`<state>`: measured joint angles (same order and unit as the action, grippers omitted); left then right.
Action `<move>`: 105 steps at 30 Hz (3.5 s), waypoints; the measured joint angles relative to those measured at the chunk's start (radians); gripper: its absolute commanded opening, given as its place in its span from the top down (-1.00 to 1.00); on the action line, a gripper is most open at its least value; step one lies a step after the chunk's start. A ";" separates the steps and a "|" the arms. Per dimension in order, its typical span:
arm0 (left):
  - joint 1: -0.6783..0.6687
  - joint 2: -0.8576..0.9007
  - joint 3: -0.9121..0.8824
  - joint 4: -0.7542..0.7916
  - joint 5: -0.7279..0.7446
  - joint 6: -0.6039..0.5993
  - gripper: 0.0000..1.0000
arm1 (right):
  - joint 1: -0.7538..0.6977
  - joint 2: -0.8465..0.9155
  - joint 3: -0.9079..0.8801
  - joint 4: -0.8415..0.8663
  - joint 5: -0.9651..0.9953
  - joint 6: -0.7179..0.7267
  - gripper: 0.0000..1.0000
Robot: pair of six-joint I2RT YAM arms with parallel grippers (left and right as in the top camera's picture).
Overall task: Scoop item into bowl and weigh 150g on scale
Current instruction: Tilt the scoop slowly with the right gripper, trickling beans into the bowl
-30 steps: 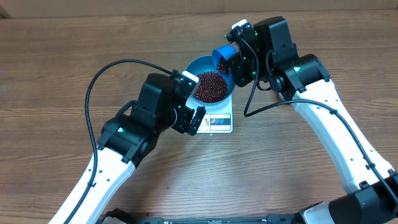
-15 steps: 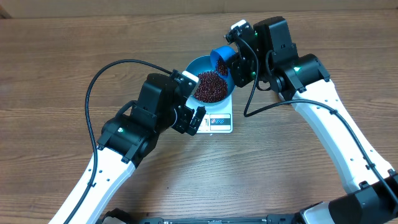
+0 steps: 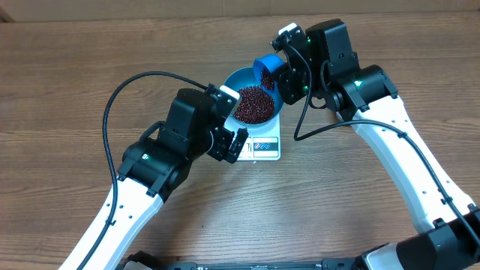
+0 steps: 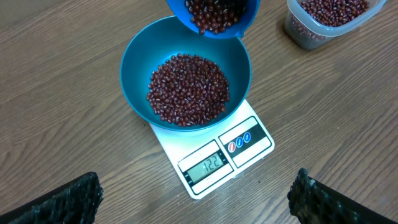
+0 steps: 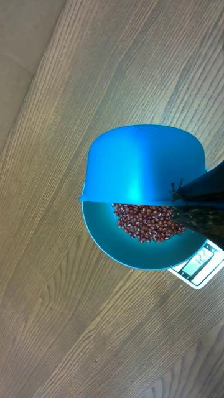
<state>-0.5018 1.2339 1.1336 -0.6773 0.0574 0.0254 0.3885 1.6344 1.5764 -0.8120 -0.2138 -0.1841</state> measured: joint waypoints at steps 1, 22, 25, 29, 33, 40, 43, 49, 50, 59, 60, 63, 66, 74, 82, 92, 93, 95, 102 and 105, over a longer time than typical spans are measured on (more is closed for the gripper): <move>0.000 0.000 0.000 0.000 0.000 0.000 -0.99 | 0.000 0.000 0.000 0.000 0.000 0.000 0.93; 0.000 0.000 0.000 0.000 0.000 0.000 -0.99 | 0.000 0.000 0.000 0.010 0.000 -0.122 0.93; 0.000 0.000 0.000 0.000 0.000 0.000 -0.99 | 0.000 0.000 0.000 0.010 0.000 -0.135 0.93; 0.000 0.000 0.000 0.000 0.000 0.000 -0.99 | 0.000 0.000 0.000 0.009 0.000 -0.143 0.93; 0.000 0.000 0.000 0.000 0.000 0.000 -0.99 | 0.000 0.000 0.000 0.009 0.000 -0.150 0.93; 0.000 0.000 0.000 0.000 0.000 0.000 -0.99 | 0.000 0.000 0.000 0.010 0.000 -0.151 0.93; 0.000 0.000 0.000 0.000 0.000 0.000 -0.99 | 0.000 0.000 0.000 0.009 0.000 -0.145 0.92; 0.000 0.000 0.000 0.000 0.000 0.000 -0.99 | 0.000 0.000 0.000 0.009 0.000 -0.103 0.93; 0.000 0.000 0.000 0.000 0.000 0.000 -0.99 | 0.000 0.000 0.000 0.009 0.000 -0.100 0.93; 0.000 0.000 0.000 0.000 0.000 0.000 -0.99 | 0.000 0.000 0.000 0.008 0.000 -0.078 0.93; 0.000 0.000 0.000 0.000 0.000 0.000 -0.99 | 0.000 0.000 0.000 0.008 0.000 -0.078 0.93; 0.000 0.000 0.000 0.000 0.000 0.000 -0.99 | 0.000 0.000 0.000 0.008 0.000 -0.078 0.92; 0.000 0.000 0.000 0.000 0.000 0.000 -0.99 | 0.000 0.000 0.000 0.008 0.000 -0.078 0.93; 0.000 0.000 0.000 0.000 0.000 0.000 -0.99 | 0.000 0.000 0.000 0.007 0.000 -0.078 0.93; 0.000 0.000 0.000 0.000 0.000 0.000 -0.99 | 0.000 0.000 0.000 0.008 0.000 -0.078 0.93; 0.000 0.000 0.000 0.000 0.000 0.000 -0.99 | 0.000 0.000 0.000 0.008 0.000 -0.077 0.93; 0.000 0.000 0.000 0.000 0.000 0.000 -0.99 | 0.000 0.000 0.000 0.008 0.000 -0.077 0.93; 0.000 0.000 0.000 0.000 0.000 0.000 -0.98 | 0.000 0.000 0.000 0.008 0.000 -0.078 0.93; 0.000 0.000 0.000 0.000 0.000 0.000 -0.99 | 0.000 0.000 0.000 0.008 0.000 -0.116 0.93; 0.000 0.000 0.000 0.000 0.000 0.000 -0.99 | 0.000 0.000 0.000 0.008 0.000 -0.158 0.93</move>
<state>-0.5018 1.2339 1.1336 -0.6773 0.0574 0.0254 0.3885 1.6344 1.5764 -0.8036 -0.2138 -0.3420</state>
